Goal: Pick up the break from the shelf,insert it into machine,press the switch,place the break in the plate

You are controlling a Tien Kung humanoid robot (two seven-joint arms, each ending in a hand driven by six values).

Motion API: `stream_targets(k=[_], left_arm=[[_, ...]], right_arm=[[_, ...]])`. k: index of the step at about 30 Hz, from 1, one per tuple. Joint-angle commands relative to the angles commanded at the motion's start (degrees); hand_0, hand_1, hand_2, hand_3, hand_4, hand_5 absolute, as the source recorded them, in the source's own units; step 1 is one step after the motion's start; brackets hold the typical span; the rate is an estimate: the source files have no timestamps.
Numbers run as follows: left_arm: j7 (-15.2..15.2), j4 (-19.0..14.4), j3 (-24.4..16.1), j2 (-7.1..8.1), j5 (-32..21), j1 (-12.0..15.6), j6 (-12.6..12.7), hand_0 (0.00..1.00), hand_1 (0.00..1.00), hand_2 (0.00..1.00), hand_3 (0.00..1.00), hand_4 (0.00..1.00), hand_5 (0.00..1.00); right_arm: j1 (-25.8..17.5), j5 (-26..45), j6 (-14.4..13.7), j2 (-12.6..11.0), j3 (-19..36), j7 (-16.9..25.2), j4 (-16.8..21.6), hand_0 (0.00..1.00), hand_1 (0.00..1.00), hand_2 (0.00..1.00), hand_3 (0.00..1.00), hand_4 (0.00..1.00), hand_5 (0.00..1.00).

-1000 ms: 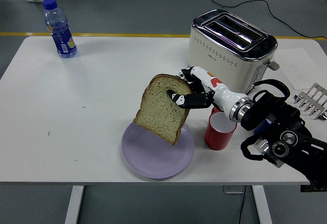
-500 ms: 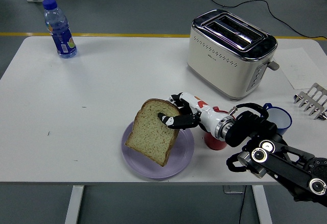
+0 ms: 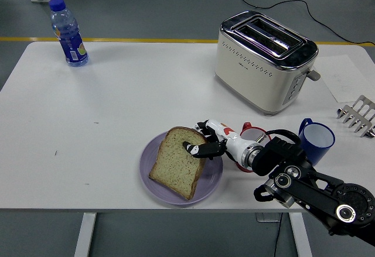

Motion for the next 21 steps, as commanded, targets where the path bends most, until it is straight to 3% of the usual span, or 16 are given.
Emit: stream_targets(k=[3,4,9,10,15,16,21], left_arm=[[-0.1,0.0,0.3,-0.01,-0.3,-0.1,0.0,0.681,0.692,0.678,0.56,0.287,0.831],[-0.1,0.0,0.3,-0.02,-0.5,-0.1,0.1,0.681,0.692,0.678,0.56,0.287,0.832],[-0.2,0.0,0.5,-0.12,-0.7,-0.1,0.1,0.681,0.692,0.678,0.56,0.287,0.832],[-0.2,0.0,0.5,-0.12,-0.8,-0.1,0.1,0.681,0.691,0.678,0.56,0.287,0.831],[-0.2,0.0,0.7,-0.14,-1.0,-0.1,0.1,0.681,0.691,0.678,0.56,0.287,0.831],[-0.2,0.0,0.8,-0.12,-1.1,-0.1,0.1,0.681,0.691,0.678,0.56,0.288,0.832],[-0.3,0.0,0.9,-0.11,-1.2,-0.2,0.2,0.681,0.691,0.678,0.56,0.288,0.832]], right_arm=[[0.2,1.0,1.3,0.2,0.1,0.9,-1.0,0.11,0.097,0.276,0.38,0.454,0.002],[0.3,1.0,1.9,0.2,0.1,1.1,-1.3,0.222,0.218,0.354,0.478,0.466,0.002],[1.3,-0.1,5.9,0.4,0.2,1.6,-2.5,0.222,0.218,0.354,0.478,0.466,0.002],[1.4,-0.2,6.1,0.4,0.3,1.6,-2.5,0.319,0.367,0.458,0.521,0.514,0.049],[2.0,-2.9,10.0,0.3,0.3,3.0,-3.1,0.319,0.367,0.458,0.521,0.514,0.049],[2.1,-4.0,10.6,0.3,0.5,3.5,-3.2,0.436,0.471,0.513,0.55,0.565,0.111],[2.4,-7.9,12.1,0.2,1.3,5.3,-3.1,0.436,0.471,0.513,0.55,0.565,0.111]])
